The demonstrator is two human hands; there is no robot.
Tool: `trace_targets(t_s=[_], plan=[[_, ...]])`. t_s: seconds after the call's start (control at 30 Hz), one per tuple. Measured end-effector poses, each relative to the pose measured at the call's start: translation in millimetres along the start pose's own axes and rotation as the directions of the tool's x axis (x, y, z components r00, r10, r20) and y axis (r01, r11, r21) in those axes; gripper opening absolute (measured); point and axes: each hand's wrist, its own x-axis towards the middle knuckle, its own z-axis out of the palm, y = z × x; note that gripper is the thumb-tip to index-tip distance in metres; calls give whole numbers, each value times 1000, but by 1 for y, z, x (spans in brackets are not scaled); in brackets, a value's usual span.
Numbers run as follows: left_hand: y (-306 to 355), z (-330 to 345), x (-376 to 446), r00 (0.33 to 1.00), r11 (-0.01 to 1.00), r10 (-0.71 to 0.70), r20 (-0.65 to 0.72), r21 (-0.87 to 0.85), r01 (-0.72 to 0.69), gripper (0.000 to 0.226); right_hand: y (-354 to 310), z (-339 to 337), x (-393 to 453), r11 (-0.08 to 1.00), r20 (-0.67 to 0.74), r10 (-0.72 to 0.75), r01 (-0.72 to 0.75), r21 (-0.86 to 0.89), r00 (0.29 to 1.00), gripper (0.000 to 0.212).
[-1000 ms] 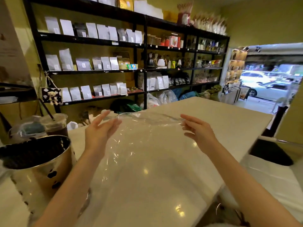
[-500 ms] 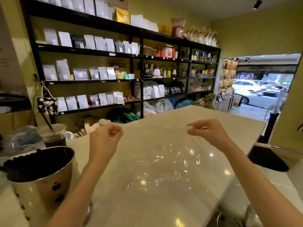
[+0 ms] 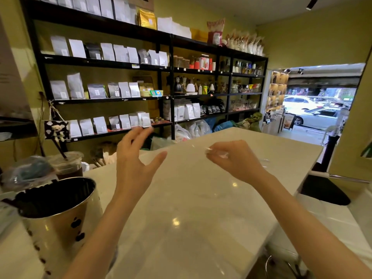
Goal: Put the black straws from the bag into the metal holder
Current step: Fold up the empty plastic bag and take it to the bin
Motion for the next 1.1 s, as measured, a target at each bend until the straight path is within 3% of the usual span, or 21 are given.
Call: trace_targets(t_s=[0.1,0.17,0.27,0.33,0.47,0.57,0.7,0.77,0.87,0.93,1.1], plan=[[6,-2,-2,962,961,-258,85,-80,264,114,-2,-19,2,902,-65,217,-175,394,974,8],[5,0,-3,889,873,-403,217,-201,445,126,-1,-28,0,692,49,371,-311,652,927,8],[-3,5,-5,711,661,-442,546,-338,670,132,4,-22,-9,415,249,463,-456,787,851,9],[-4,9,-9,626,520,-384,679,-401,754,118,6,-15,-17,300,332,485,-510,806,809,9],[-1,9,-16,652,428,-387,652,-499,753,68,8,-6,-32,136,405,502,-532,836,764,12],[5,4,-23,692,459,-441,572,-519,721,74,6,-7,-43,180,386,525,-543,820,758,18],[11,-7,-30,726,529,-439,529,-501,685,79,2,-10,-59,352,255,512,-471,809,821,49],[15,-16,-38,729,570,-406,551,-471,673,72,-2,-13,-68,410,231,474,-445,796,850,41],[21,-33,-48,711,612,-392,584,-411,675,45,-9,-20,-80,432,321,396,-483,762,861,26],[23,-47,-54,694,647,-426,581,-340,682,36,-12,-24,-87,513,398,300,-498,699,867,26],[40,-92,-82,687,833,-451,570,-7,553,43,-28,-37,-97,723,564,113,-457,518,818,50]])
